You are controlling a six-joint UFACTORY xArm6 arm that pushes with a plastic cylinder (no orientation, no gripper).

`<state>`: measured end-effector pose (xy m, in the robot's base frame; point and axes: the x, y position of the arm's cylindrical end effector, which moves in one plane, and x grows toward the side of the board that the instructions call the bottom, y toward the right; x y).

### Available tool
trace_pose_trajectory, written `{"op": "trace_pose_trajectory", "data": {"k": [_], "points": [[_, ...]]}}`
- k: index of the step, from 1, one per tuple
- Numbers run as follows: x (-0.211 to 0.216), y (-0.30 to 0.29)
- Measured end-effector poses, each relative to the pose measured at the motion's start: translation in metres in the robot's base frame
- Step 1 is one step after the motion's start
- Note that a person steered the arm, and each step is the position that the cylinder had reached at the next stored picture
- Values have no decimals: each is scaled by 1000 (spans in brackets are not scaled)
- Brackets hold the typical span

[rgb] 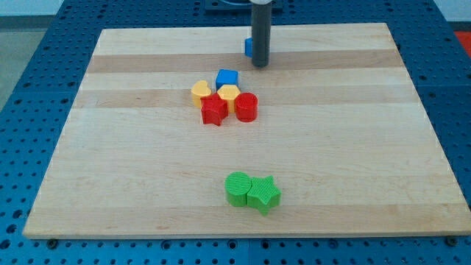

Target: Push the triangle into the cube

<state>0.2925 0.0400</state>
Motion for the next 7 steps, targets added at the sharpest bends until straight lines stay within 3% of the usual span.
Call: {"op": "trace_pose_trajectory", "data": {"k": [2, 4, 7], "points": [[-41, 34], [-65, 12], [-27, -34]]}}
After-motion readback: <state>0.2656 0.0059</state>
